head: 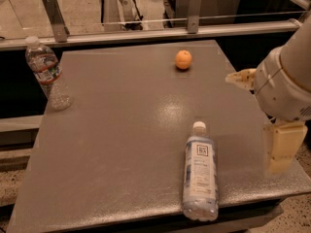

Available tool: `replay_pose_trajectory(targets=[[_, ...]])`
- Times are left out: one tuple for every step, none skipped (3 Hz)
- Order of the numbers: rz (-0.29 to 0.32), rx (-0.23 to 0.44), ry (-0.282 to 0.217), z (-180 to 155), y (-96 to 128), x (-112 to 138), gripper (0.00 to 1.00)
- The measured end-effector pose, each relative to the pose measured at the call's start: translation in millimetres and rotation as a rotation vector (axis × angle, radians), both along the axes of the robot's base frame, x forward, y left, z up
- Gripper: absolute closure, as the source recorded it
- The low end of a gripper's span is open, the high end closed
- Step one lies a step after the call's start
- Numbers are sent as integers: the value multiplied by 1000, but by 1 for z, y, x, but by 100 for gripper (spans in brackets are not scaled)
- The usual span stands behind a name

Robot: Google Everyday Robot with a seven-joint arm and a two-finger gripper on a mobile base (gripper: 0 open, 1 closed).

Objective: Move blue plastic bottle near water bottle

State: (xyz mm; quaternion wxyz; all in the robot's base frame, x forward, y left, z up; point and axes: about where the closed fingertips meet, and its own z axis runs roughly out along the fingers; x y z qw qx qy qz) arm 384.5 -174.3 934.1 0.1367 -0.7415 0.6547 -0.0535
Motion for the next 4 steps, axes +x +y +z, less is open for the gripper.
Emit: replay_pose_trajectory(targets=[[232, -77, 53, -41, 21, -24, 0], [441, -119, 92, -65, 42, -35, 0], [583, -123, 100, -73, 66, -38, 0], [678, -128, 121, -83, 78, -44, 0]])
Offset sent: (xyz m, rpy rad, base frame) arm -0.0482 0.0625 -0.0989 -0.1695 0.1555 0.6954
